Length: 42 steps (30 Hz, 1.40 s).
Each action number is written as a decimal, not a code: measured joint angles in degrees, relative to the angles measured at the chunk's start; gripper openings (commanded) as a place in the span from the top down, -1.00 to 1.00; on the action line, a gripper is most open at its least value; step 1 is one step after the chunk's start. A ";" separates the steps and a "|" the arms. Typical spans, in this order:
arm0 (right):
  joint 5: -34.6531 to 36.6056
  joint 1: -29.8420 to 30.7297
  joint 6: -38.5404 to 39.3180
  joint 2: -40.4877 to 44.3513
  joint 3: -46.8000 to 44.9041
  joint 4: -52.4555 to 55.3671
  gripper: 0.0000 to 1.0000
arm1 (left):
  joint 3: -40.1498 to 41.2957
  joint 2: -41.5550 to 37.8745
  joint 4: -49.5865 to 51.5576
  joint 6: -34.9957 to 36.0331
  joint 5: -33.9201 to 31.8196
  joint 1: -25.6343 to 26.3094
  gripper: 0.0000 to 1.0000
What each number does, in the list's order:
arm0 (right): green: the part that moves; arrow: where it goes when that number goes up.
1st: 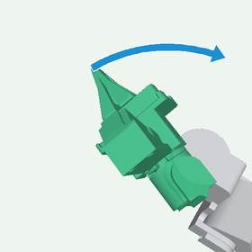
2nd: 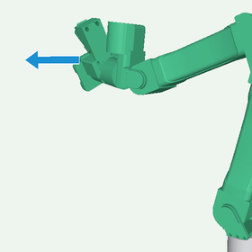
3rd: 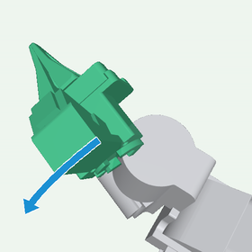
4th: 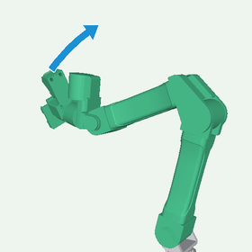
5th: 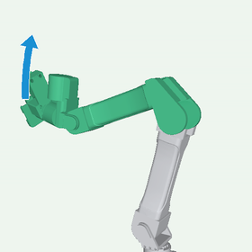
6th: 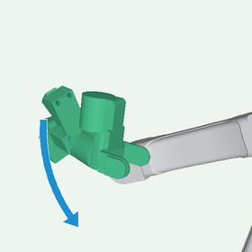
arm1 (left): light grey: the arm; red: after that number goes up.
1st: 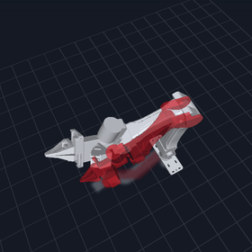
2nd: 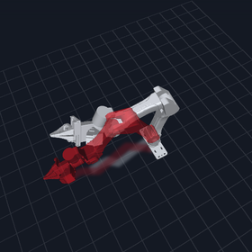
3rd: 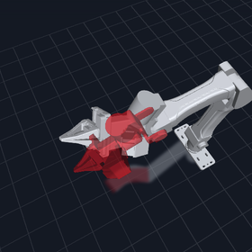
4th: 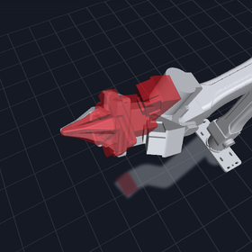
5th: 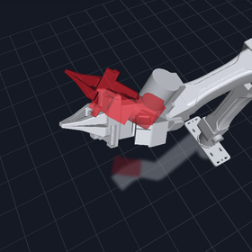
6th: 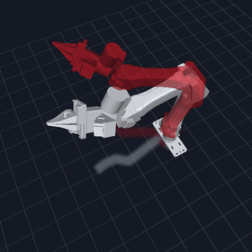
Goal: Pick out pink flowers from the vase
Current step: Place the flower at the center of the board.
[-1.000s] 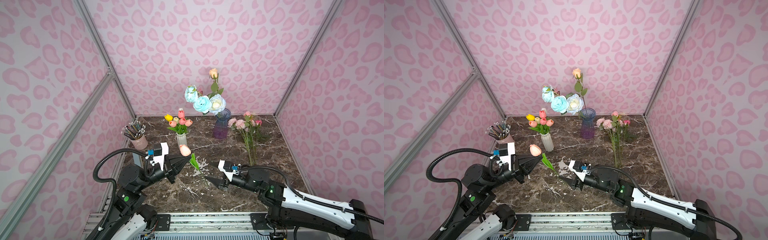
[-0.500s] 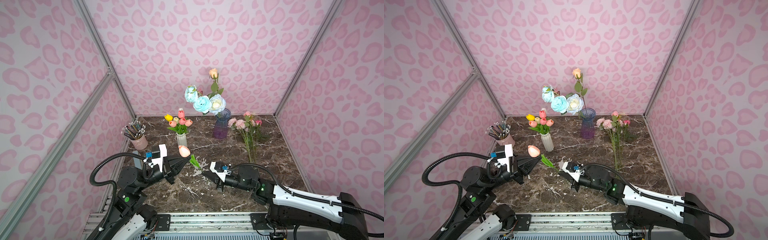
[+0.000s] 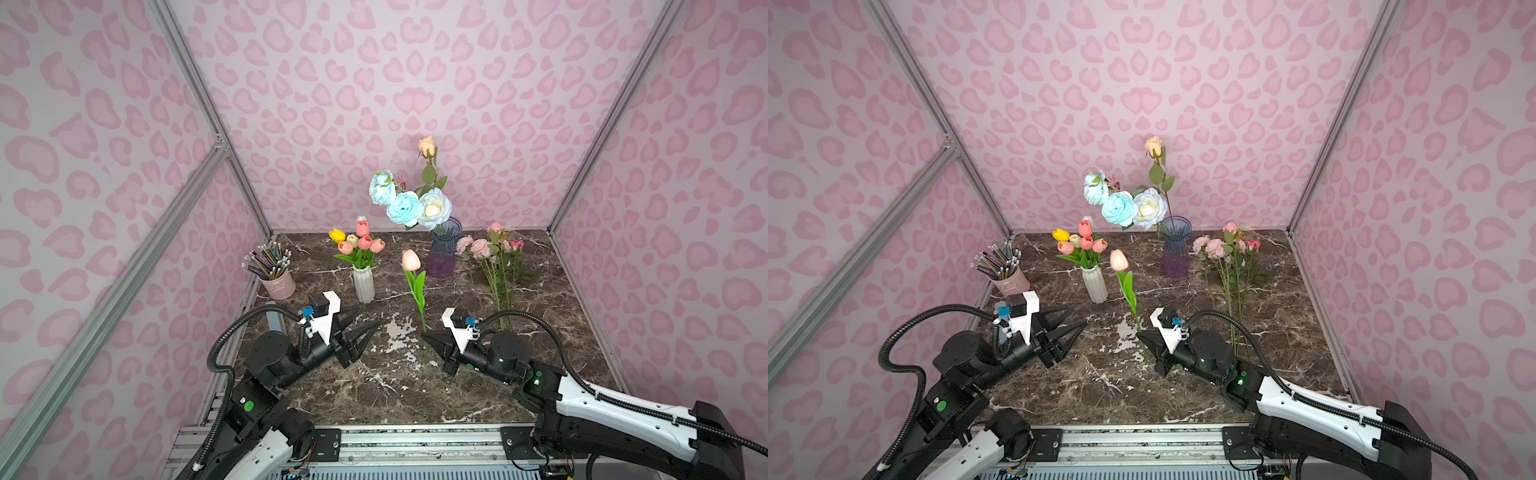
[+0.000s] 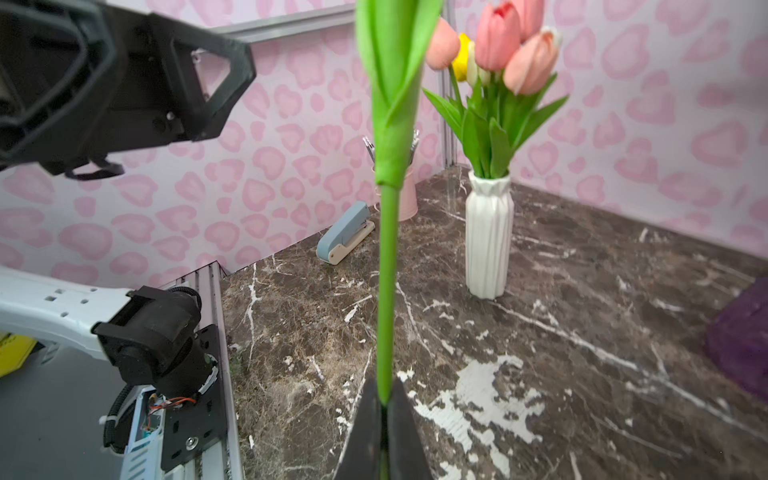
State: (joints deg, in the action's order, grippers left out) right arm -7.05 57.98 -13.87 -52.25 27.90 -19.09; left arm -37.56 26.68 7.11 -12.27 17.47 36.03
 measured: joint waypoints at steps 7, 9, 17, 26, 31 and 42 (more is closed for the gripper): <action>-2.08 -5.70 -15.98 -10.40 4.70 5.22 1.00 | 3.37 -4.24 10.16 4.17 -6.19 1.03 -0.18; -5.60 -7.82 -20.06 -15.78 6.91 5.33 1.00 | 3.34 -4.50 10.51 5.44 -7.13 1.18 -0.18; -15.32 -9.94 -29.66 -35.08 15.02 5.27 1.00 | 3.34 -5.92 12.92 8.13 -10.75 2.01 -0.18; -14.73 -9.97 -36.59 -45.16 17.22 5.33 1.00 | 3.34 -6.62 13.60 9.27 -11.65 3.10 -0.18; -11.63 -10.10 -37.53 -48.04 18.62 7.39 0.91 | 3.34 -6.69 13.60 9.31 -11.72 3.61 -0.18; -6.23 -10.10 -37.35 -48.94 20.70 12.85 0.58 | 3.34 -7.04 13.62 9.44 -12.94 3.72 -0.18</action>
State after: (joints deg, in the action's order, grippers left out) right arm -13.28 47.88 -51.22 -101.19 48.60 -6.24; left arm -34.22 19.64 20.73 -2.83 4.54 39.75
